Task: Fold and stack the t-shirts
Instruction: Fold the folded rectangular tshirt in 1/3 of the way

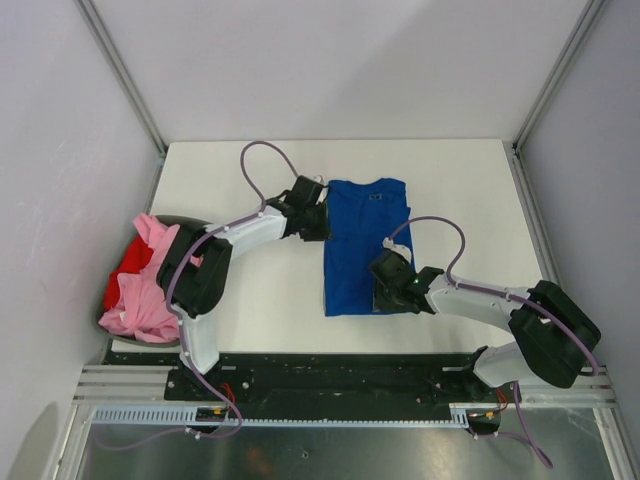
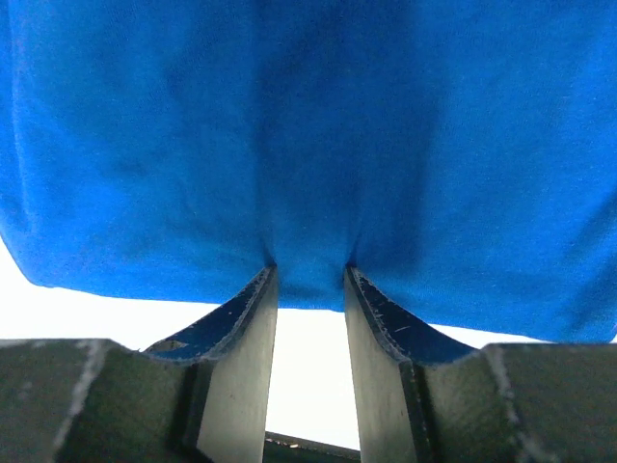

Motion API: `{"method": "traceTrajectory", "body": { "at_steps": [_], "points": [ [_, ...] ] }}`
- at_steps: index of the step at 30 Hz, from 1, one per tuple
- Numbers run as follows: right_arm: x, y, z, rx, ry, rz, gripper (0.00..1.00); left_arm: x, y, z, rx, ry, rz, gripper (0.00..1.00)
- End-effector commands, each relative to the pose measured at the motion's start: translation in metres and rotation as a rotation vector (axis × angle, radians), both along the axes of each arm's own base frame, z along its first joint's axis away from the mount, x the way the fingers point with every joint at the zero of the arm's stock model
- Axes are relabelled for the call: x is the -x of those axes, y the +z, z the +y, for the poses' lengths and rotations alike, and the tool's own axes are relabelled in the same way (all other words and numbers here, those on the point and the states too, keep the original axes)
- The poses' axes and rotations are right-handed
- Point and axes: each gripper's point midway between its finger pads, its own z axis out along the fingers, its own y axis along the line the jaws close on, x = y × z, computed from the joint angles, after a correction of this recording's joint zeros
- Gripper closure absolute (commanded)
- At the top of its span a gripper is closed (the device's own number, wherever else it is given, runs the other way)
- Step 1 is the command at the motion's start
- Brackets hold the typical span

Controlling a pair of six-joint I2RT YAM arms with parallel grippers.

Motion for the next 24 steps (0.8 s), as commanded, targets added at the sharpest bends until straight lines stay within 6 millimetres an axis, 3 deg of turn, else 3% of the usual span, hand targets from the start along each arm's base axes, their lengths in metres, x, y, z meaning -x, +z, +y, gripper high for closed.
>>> {"method": "traceTrajectory", "body": {
  "at_steps": [1,5,14,19,24],
  "points": [
    [0.006,-0.015,-0.004,0.018,-0.014,0.022,0.62,-0.012,0.018,-0.005,0.017,-0.026,-0.049,0.59],
    [0.006,-0.017,-0.003,0.017,-0.013,0.026,0.62,-0.013,0.016,-0.008,0.020,-0.044,-0.044,0.52],
    [0.007,-0.021,-0.003,0.024,-0.012,0.035,0.62,-0.011,0.000,-0.014,0.024,-0.045,0.011,0.57],
    [0.008,-0.023,-0.003,0.025,-0.011,0.041,0.62,-0.009,-0.003,-0.013,0.023,-0.035,0.024,0.64],
    [0.008,-0.024,-0.003,0.027,-0.010,0.044,0.62,-0.012,0.005,-0.012,0.025,-0.023,0.004,0.79]
  ]
}}
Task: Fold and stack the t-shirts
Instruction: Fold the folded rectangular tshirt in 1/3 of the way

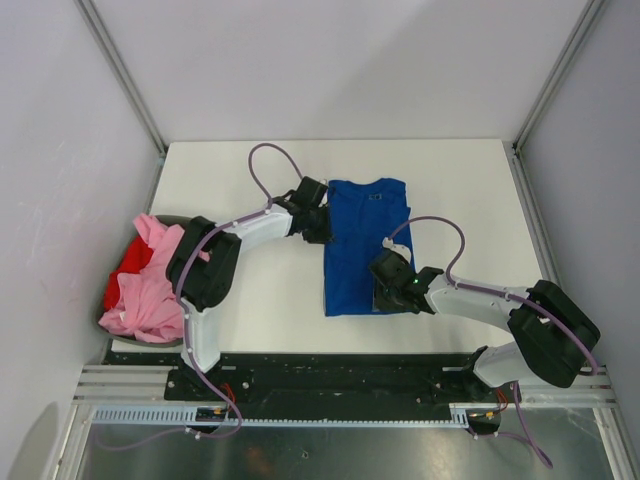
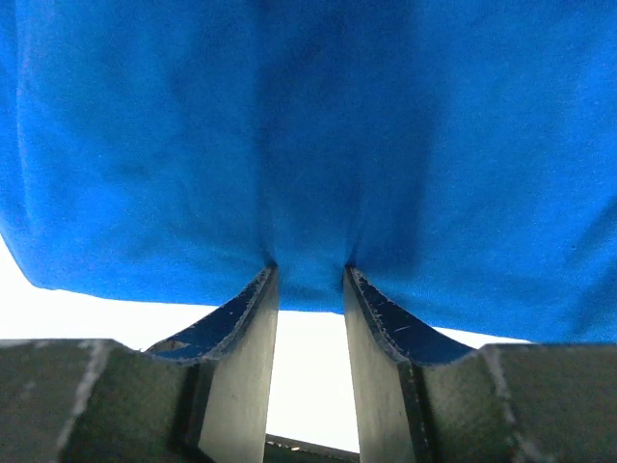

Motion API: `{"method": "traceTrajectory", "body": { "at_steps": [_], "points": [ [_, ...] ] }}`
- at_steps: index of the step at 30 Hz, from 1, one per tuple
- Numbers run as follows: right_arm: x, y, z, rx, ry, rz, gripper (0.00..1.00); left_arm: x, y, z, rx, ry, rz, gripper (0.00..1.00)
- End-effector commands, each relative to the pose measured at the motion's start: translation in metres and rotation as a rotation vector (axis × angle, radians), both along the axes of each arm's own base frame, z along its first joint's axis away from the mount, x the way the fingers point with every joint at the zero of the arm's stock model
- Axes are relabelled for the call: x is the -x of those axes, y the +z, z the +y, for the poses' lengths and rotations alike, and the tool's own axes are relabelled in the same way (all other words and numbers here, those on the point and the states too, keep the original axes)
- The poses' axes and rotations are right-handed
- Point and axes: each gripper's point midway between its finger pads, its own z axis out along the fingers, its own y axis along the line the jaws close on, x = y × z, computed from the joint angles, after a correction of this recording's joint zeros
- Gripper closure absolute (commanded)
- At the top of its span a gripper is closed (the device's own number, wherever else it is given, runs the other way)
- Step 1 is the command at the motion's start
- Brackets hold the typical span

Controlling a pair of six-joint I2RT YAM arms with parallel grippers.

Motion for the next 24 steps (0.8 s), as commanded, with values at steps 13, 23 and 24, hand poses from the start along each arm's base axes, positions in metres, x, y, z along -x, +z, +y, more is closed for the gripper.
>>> {"method": "traceTrajectory", "body": {
  "at_steps": [13,23,24],
  "points": [
    [0.012,-0.026,-0.007,0.034,-0.013,0.052,0.63,-0.035,0.038,0.011,0.022,0.069,-0.088,1.00],
    [0.013,-0.027,-0.008,0.036,-0.012,0.055,0.63,-0.043,0.033,0.013,0.006,0.057,-0.088,0.69],
    [0.013,-0.027,-0.008,0.034,-0.010,0.055,0.63,-0.045,0.036,0.014,0.007,0.059,-0.095,0.64]
  ]
}}
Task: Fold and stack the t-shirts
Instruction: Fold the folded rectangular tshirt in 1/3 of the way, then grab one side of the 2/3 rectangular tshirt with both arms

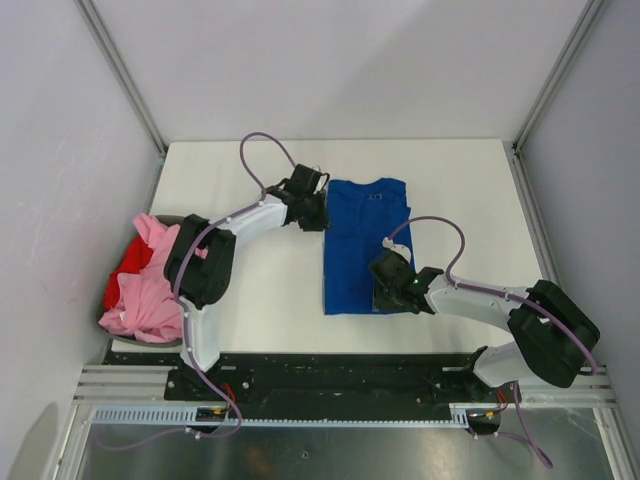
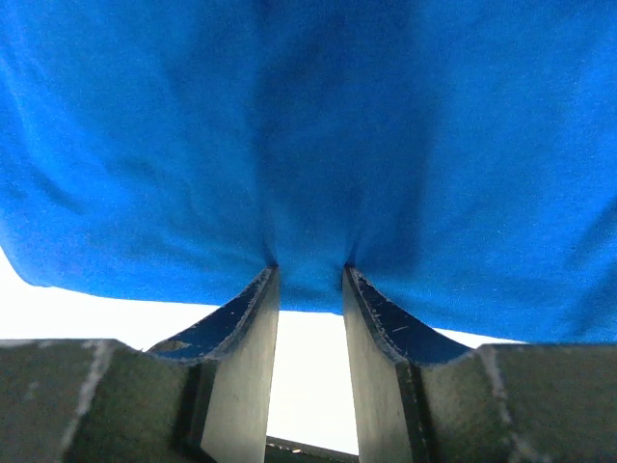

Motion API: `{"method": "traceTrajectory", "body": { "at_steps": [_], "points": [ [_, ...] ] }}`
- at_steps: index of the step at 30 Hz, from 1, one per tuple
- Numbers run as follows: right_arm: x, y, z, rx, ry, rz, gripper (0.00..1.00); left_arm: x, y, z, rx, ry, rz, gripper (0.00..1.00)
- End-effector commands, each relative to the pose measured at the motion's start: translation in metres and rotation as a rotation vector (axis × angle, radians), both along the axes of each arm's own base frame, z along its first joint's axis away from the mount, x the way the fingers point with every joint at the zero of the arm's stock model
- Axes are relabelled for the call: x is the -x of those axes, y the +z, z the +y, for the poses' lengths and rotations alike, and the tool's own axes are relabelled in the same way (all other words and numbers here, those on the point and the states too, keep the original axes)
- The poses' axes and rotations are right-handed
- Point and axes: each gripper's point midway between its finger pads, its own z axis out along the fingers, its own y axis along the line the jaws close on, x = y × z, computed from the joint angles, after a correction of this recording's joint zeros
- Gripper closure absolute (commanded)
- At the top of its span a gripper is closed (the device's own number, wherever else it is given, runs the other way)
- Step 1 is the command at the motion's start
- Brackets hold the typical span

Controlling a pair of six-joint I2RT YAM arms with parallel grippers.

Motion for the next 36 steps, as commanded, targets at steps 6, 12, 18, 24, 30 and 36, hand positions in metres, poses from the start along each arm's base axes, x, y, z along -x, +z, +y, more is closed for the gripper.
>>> {"method": "traceTrajectory", "body": {
  "at_steps": [6,12,18,24,30,36],
  "points": [
    [0.008,-0.007,-0.005,-0.022,-0.018,0.032,0.62,-0.007,0.041,0.019,0.019,0.020,-0.088,0.47],
    [-0.005,0.041,-0.041,-0.068,-0.154,-0.043,0.59,0.056,0.032,0.027,0.037,0.004,-0.024,0.51],
    [-0.001,0.043,-0.108,-0.005,-0.318,-0.027,0.58,0.115,0.022,0.020,0.066,-0.028,0.009,0.54],
    [0.009,0.026,-0.118,-0.050,-0.370,0.030,0.58,0.155,0.009,0.020,0.114,-0.027,0.059,0.56],
    [0.014,0.013,-0.117,-0.090,-0.393,0.061,0.58,0.178,-0.002,0.019,0.158,-0.031,0.100,0.57],
    [0.014,0.015,-0.116,-0.127,-0.413,0.049,0.58,0.193,-0.010,0.014,0.199,-0.040,0.135,0.57]
  ]
}}
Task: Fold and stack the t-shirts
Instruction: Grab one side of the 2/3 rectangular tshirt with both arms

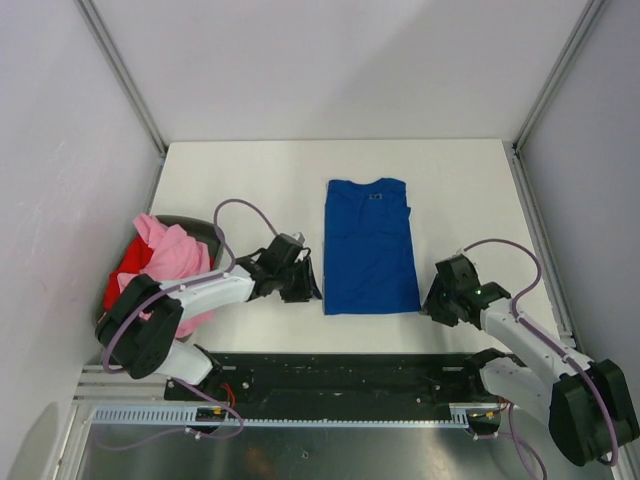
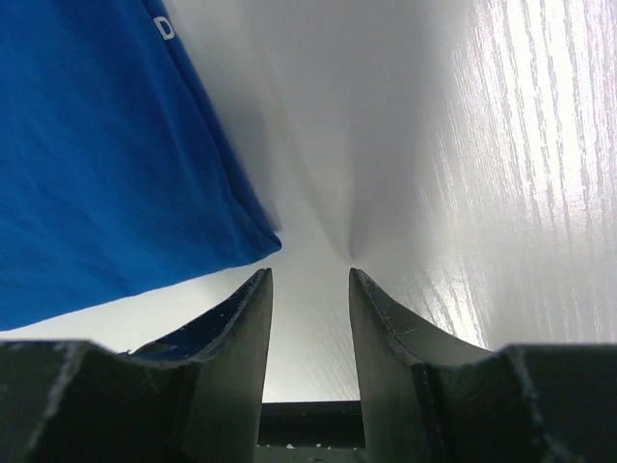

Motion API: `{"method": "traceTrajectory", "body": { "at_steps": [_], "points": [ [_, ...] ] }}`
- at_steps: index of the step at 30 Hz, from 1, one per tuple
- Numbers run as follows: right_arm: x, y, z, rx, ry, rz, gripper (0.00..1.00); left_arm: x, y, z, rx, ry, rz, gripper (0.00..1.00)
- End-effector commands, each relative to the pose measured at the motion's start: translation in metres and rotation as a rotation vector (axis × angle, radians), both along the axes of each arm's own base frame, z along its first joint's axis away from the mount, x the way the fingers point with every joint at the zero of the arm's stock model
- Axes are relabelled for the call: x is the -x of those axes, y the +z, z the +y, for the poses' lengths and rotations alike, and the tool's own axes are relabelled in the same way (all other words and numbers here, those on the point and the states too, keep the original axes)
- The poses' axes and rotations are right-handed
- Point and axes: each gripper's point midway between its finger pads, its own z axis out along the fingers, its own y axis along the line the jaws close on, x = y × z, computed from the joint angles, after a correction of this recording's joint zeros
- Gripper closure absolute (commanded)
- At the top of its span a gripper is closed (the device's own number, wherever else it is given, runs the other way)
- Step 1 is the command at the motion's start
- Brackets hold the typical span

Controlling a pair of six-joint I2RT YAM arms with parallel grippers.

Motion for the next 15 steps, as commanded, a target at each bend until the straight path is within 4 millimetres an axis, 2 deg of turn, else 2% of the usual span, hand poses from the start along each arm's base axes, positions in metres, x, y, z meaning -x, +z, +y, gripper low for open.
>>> {"method": "traceTrajectory", "body": {
  "at_steps": [1,15],
  "points": [
    [-0.007,0.009,0.006,-0.054,-0.019,-0.050,0.58,0.005,0.013,-0.018,0.109,-0.002,-0.013,0.57],
    [-0.011,0.003,0.013,-0.104,-0.026,-0.085,0.58,0.017,-0.003,-0.016,0.127,0.071,0.038,0.57]
  ]
}}
